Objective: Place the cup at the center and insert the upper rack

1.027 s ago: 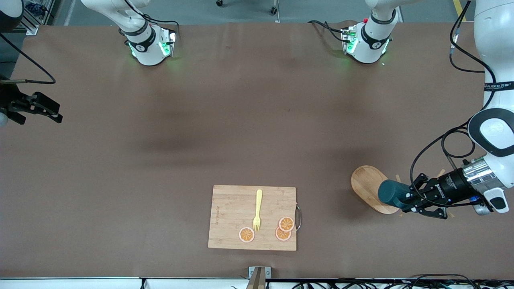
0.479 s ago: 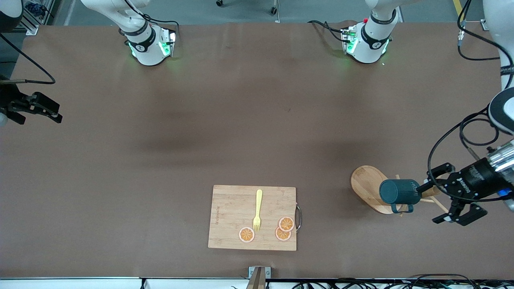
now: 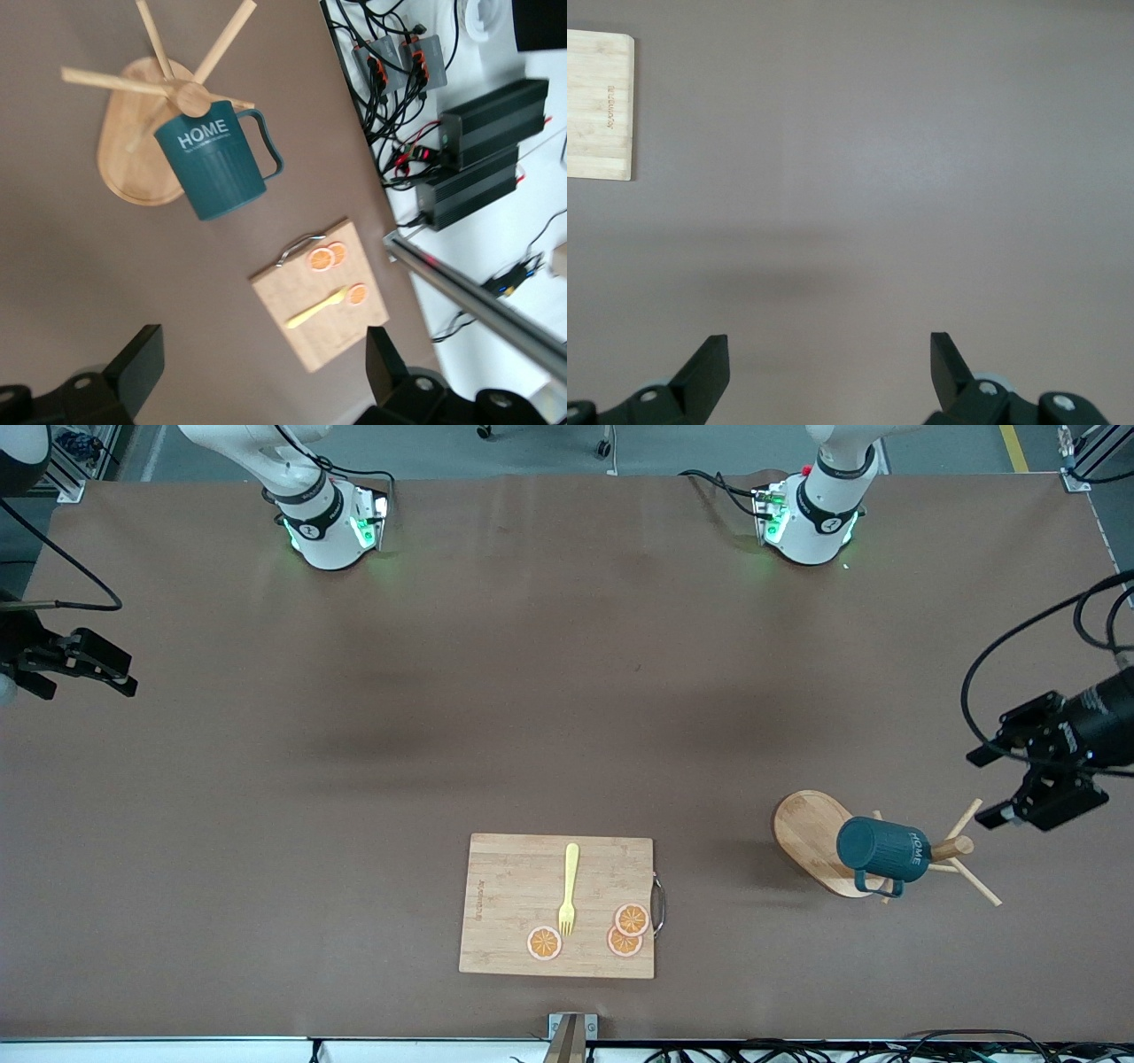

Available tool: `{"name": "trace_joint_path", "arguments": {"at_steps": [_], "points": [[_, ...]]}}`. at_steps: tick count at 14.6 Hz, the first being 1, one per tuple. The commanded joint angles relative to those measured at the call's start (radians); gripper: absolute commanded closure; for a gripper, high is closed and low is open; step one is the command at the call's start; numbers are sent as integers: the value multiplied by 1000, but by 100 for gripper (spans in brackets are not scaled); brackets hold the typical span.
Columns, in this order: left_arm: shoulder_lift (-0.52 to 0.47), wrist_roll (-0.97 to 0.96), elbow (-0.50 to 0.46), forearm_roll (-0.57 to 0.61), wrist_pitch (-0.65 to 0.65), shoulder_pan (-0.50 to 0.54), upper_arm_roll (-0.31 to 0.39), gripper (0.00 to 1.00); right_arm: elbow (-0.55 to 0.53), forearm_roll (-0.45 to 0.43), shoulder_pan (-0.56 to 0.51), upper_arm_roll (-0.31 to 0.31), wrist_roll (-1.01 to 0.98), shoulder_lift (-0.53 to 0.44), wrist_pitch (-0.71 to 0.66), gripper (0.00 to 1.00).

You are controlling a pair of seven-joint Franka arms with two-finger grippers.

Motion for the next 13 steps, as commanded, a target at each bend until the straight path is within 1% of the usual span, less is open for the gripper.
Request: {"name": "trace_joint_path", "arguments": {"at_steps": [1,4,6,7,9,10,13], "points": [[-66,159,-30,81,-55,4,-6,0,-24,8,1,2,5,-25,6,0],[-103,384,-30,97,-92,8,6,0,-24,6,-4,-1,3,-25,5,0],[-123,537,-30,227,-127,2,-8,0,-24,6,-13,-3,-1,-26,3,0],[-126,620,-30,253,-141,1,-16,0,-23,6,-13,-3,-3,-28,3,0],[-135,836,-32,263,-175,10,-19,0,-23,6,-13,-3,-6,-28,3,0],[-135,904,-32,261,-207,13,-13,0,-21,6,-15,-3,-8,-28,3,0],[-152,936,-33,276,-262,13,-14,0,-21,8,-19,-3,-3,-28,2,0]]}}
